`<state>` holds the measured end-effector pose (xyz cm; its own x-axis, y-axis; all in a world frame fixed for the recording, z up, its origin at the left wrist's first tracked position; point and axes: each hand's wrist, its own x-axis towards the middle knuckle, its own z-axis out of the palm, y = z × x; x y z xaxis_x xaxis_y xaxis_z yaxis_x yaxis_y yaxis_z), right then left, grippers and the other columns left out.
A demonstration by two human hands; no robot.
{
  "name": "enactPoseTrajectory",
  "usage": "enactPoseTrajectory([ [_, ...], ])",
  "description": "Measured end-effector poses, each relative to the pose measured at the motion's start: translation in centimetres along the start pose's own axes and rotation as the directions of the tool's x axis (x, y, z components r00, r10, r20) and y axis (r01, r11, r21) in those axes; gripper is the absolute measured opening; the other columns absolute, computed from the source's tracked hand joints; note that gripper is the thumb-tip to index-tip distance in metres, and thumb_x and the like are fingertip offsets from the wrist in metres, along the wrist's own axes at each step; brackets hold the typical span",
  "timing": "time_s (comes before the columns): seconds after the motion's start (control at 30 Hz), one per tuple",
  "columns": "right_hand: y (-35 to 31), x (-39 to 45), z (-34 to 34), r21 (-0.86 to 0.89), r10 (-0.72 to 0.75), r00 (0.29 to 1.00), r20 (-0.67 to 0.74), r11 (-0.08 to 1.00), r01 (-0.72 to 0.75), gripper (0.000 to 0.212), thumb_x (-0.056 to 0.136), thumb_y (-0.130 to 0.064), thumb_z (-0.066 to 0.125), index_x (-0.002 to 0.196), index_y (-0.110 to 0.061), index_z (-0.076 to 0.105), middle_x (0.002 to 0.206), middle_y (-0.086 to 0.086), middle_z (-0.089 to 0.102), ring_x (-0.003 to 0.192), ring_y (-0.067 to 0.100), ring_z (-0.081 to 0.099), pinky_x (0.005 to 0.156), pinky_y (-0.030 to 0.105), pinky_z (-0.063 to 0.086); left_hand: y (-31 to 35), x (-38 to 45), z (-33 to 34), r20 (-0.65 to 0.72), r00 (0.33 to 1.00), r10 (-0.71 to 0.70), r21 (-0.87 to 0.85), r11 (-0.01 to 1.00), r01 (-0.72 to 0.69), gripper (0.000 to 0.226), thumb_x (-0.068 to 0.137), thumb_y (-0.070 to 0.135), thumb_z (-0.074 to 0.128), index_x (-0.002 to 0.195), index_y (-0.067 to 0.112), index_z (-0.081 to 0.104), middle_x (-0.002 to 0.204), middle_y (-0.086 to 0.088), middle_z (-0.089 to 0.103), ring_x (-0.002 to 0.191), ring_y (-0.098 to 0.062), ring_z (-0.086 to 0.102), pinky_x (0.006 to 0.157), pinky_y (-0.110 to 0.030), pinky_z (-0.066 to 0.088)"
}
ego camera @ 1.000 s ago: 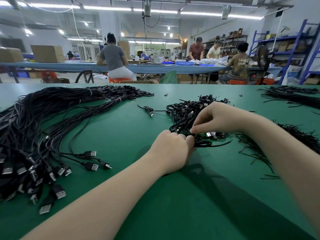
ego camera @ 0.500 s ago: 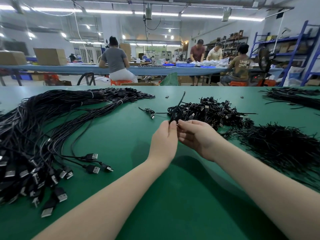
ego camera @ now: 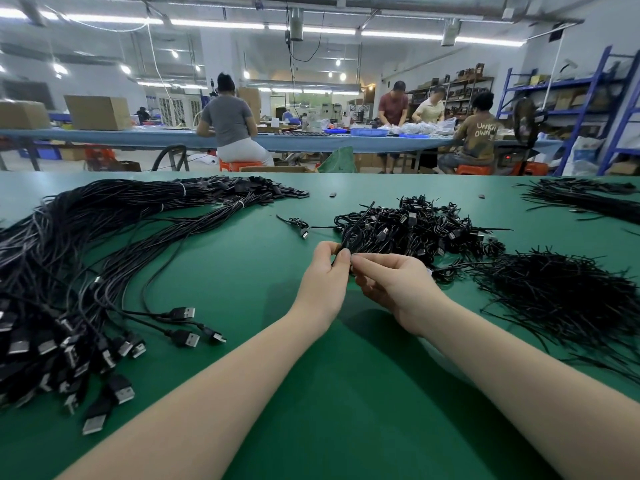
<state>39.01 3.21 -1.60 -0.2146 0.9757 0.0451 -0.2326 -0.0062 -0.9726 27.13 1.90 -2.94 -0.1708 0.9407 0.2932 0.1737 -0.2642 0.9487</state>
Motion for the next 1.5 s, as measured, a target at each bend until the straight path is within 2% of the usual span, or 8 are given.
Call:
enactPoseTrajectory([
  [0.23,-1.1,0.1,-1.0,-0.131,0.093,0.992,0.090,0.988,-0.081,0.009,0.084,-0.016,0.070,0.087,-0.008,0.073,0.067,0.001,0.062,0.055,0.006,0.053,0.059,0.018,0.051,-0.1,0.0,-0.1,0.054,0.998,0.025,-0.015,1.000,-0.024,0.012,0.101,0.026,0.042,0.090,0.027,0.045,0.066,0.009,0.043,0.062,-0.009,0.038,0.064,-0.029,0.034],
  [0.47,-1.3,0.2,-1.2,-0.179,0.065,0.992,0.107,0.983,-0.045,0.011,0.089,-0.013,0.064,0.094,-0.005,0.068,0.064,-0.003,0.063,0.060,0.006,0.056,0.063,0.017,0.050,0.1,-0.1,0.0,0.092,0.995,0.049,-0.042,0.998,-0.045,0.013,0.102,0.021,0.041,0.091,0.026,0.044,0.051,0.017,0.048,0.050,0.002,0.039,0.056,-0.020,0.032],
  [0.53,-1.3,0.3,-1.3,-0.195,0.064,0.993,0.103,0.980,-0.043,0.009,0.089,-0.012,0.064,0.094,-0.005,0.068,0.063,-0.003,0.062,0.058,0.006,0.055,0.063,0.018,0.050,0.1,0.0,0.0,0.092,0.994,0.054,-0.033,0.998,-0.051,0.011,0.102,0.021,0.042,0.093,0.026,0.045,0.060,0.012,0.045,0.054,-0.005,0.037,0.057,-0.023,0.031],
  [0.63,-1.5,0.2,-1.3,-0.182,0.091,0.991,0.101,0.981,-0.072,0.008,0.088,-0.011,0.065,0.093,-0.006,0.068,0.063,-0.001,0.062,0.056,0.006,0.056,0.060,0.018,0.051,-0.1,0.0,-0.1,0.090,0.995,0.047,-0.027,0.999,-0.045,0.008,0.102,0.023,0.042,0.095,0.026,0.045,0.065,0.004,0.041,0.058,-0.010,0.033,0.058,-0.027,0.030],
  [1.0,-2.0,0.0,-1.4,-0.096,0.156,0.985,0.072,0.984,-0.149,0.006,0.089,-0.013,0.064,0.085,-0.009,0.063,0.068,0.003,0.062,0.064,0.014,0.062,0.067,0.024,0.054,-0.3,0.4,-0.3,0.153,0.987,0.050,-0.066,0.997,-0.040,0.010,0.102,0.023,0.041,0.094,0.027,0.044,0.046,0.018,0.039,0.044,0.001,0.033,0.051,-0.019,0.030],
  [1.27,-1.3,0.1,-1.3,-0.102,0.038,0.997,0.060,0.994,-0.032,0.004,0.082,-0.010,0.072,0.085,-0.009,0.073,0.063,0.003,0.064,0.061,0.010,0.060,0.060,0.017,0.053,-0.2,0.4,-0.6,0.166,0.985,0.037,-0.152,0.988,-0.012,0.012,0.103,0.020,0.038,0.093,0.025,0.043,0.042,0.019,0.040,0.041,0.002,0.035,0.044,-0.010,0.030],
  [1.37,-1.2,0.1,-1.1,-0.271,-0.104,0.994,0.029,0.956,0.108,0.002,0.082,-0.012,0.073,0.083,-0.010,0.074,0.064,0.001,0.067,0.060,0.007,0.058,0.057,0.015,0.049,-0.3,0.4,-0.6,0.160,0.987,0.030,-0.152,0.988,-0.005,0.011,0.103,0.021,0.039,0.094,0.025,0.043,0.042,0.019,0.039,0.041,0.002,0.035,0.045,-0.010,0.030],
  [1.5,-1.2,-0.1,-0.7,-0.591,-0.368,0.930,0.010,0.748,0.302,0.002,0.080,-0.019,0.075,0.079,-0.020,0.075,0.066,-0.009,0.070,0.056,-0.005,0.057,0.054,0.009,0.041,-0.2,0.5,-0.6,0.149,0.989,0.015,-0.164,0.986,0.010,0.011,0.103,0.021,0.039,0.094,0.026,0.044,0.053,0.015,0.040,0.043,0.002,0.036,0.046,-0.012,0.031],
])
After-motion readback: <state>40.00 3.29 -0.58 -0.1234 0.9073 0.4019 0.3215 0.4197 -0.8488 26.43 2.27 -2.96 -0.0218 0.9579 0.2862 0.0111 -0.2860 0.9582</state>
